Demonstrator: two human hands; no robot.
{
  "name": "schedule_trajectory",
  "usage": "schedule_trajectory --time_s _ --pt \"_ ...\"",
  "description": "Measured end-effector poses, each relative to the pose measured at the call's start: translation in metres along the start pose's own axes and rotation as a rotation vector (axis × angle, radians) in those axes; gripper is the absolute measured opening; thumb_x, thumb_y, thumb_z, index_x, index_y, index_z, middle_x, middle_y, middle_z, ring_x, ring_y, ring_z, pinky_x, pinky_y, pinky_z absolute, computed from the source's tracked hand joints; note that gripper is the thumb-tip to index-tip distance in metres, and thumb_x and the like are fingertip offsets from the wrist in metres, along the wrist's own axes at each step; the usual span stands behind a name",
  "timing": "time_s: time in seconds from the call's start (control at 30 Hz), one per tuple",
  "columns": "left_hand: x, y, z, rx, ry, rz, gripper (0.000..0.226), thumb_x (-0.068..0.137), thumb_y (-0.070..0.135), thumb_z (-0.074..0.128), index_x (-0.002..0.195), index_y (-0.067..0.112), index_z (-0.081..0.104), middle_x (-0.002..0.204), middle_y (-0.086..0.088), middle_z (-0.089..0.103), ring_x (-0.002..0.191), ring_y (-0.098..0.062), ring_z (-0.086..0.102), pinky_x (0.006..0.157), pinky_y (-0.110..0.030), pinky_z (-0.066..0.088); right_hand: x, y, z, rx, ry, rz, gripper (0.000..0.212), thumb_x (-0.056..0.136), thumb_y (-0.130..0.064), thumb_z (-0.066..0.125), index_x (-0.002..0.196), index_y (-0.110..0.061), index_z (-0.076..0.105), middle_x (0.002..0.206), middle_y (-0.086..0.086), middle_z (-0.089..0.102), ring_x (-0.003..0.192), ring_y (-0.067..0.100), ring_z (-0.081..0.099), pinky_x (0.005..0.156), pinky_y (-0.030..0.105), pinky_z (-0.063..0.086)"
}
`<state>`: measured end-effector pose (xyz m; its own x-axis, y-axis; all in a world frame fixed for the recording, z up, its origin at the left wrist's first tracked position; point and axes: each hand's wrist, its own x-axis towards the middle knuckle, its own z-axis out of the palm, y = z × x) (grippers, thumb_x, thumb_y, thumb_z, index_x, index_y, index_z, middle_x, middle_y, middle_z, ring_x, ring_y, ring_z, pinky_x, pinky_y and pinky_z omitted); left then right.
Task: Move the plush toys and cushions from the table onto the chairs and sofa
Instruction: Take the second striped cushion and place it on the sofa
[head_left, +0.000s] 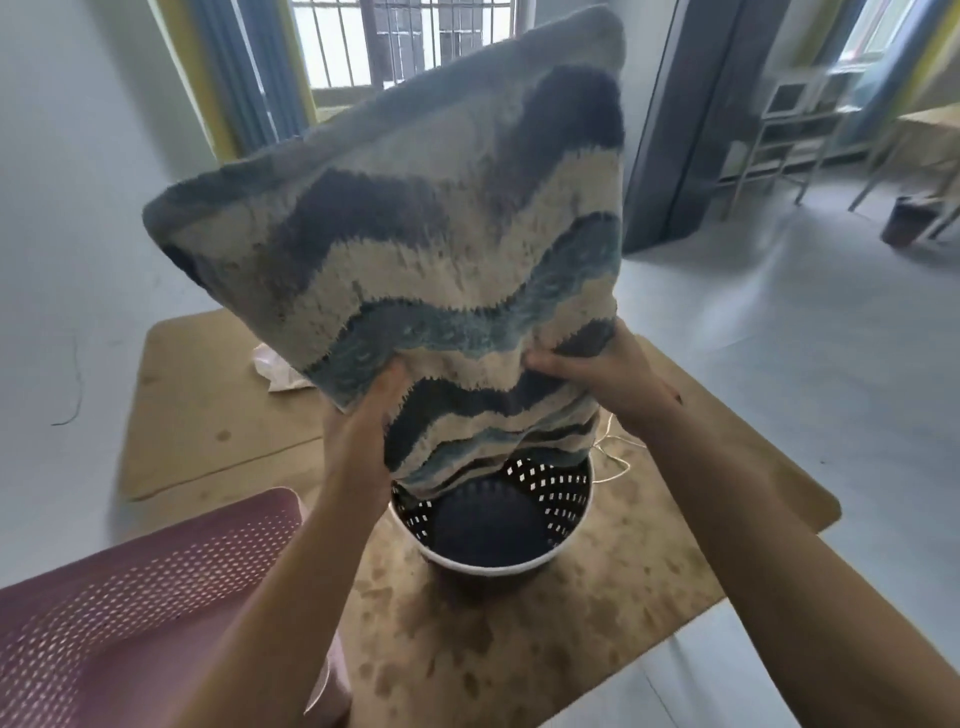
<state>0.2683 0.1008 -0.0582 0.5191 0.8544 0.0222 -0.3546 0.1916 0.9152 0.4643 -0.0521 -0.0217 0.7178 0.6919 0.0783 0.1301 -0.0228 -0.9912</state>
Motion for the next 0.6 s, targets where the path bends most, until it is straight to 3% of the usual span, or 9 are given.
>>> schedule_trajectory --time_s 0.1,0.17,0.27,0.3,0.37,0.43,0.5,0.6 --pt "0.016 -0.011 -0.022 0.119 -0.147 0.055 0.079 0.069 0.043 0.085 0.134 0.011 0.054 0.125 -0.008 0.07 0.114 -0.022 0.069 0.096 -0.038 0.057 -0.005 0.005 0.015 0.109 0.234 0.025 0.053 0.069 -0.018 0.093 0.116 -0.018 0.067 0.098 -0.01 0.079 0.09 0.003 0.075 0.077 0.021 0.062" --pt "0.025 -0.033 -0.036 0.362 -0.173 0.062 0.097 0.06 0.05 0.087 0.139 0.019 0.041 0.127 0.004 0.063 0.114 -0.009 0.064 0.093 -0.025 0.056 -0.006 0.011 0.025 0.212 0.346 0.062 0.056 0.069 -0.022 0.093 0.119 -0.014 0.068 0.104 -0.005 0.079 0.096 0.011 0.076 0.085 0.032 0.063" --pt "0.032 -0.097 -0.067 0.898 -0.2 -0.043 0.117 0.051 0.055 0.09 0.147 0.022 0.033 0.132 0.002 0.051 0.123 -0.02 0.051 0.099 -0.038 0.048 -0.005 0.014 0.035 0.315 0.478 0.09 0.061 0.066 -0.026 0.095 0.12 -0.013 0.069 0.111 -0.001 0.078 0.102 0.018 0.075 0.09 0.039 0.062" --pt "0.033 -0.119 -0.078 1.012 -0.223 -0.111 0.115 0.057 0.046 0.088 0.151 0.019 0.029 0.136 -0.003 0.048 0.129 -0.028 0.047 0.103 -0.043 0.045 -0.005 0.012 0.036 0.349 0.511 0.096 0.058 0.067 -0.023 0.095 0.118 -0.013 0.069 0.111 0.0 0.078 0.102 0.019 0.075 0.089 0.038 0.062" --pt "0.035 -0.152 -0.09 0.928 -0.193 -0.424 0.096 0.074 0.032 0.073 0.155 0.015 0.024 0.145 -0.009 0.048 0.132 -0.037 0.049 0.105 -0.051 0.048 -0.007 0.007 0.038 0.388 0.565 0.105 0.046 0.069 -0.019 0.093 0.109 -0.016 0.07 0.107 -0.002 0.079 0.101 0.019 0.075 0.086 0.035 0.063" --pt "0.042 -0.166 -0.09 0.788 -0.137 -0.6 0.055 0.081 0.023 0.051 0.135 0.02 0.05 0.131 -0.015 0.064 0.109 -0.038 0.066 0.081 -0.063 0.059 -0.011 0.001 0.036 0.406 0.597 0.089 0.04 0.07 -0.019 0.093 0.103 -0.019 0.071 0.099 -0.007 0.079 0.096 0.014 0.076 0.081 0.031 0.063" --pt "0.052 -0.173 -0.083 0.762 -0.088 -0.581 0.042 0.075 0.014 0.041 0.111 0.018 0.061 0.108 -0.019 0.07 0.088 -0.04 0.07 0.053 -0.061 0.06 -0.014 -0.008 0.029 0.389 0.642 0.037 0.047 0.067 -0.024 0.094 0.107 -0.019 0.071 0.099 -0.011 0.078 0.093 0.009 0.076 0.079 0.028 0.062" --pt "0.053 -0.162 -0.071 0.862 -0.056 -0.493 0.032 0.081 0.004 0.042 0.109 0.015 0.054 0.103 -0.014 0.064 0.09 -0.035 0.064 0.057 -0.044 0.06 -0.019 -0.029 0.012 0.311 0.714 -0.07 0.067 0.062 -0.037 0.096 0.121 -0.016 0.069 0.112 -0.008 0.076 0.103 0.011 0.073 0.087 0.03 0.061"
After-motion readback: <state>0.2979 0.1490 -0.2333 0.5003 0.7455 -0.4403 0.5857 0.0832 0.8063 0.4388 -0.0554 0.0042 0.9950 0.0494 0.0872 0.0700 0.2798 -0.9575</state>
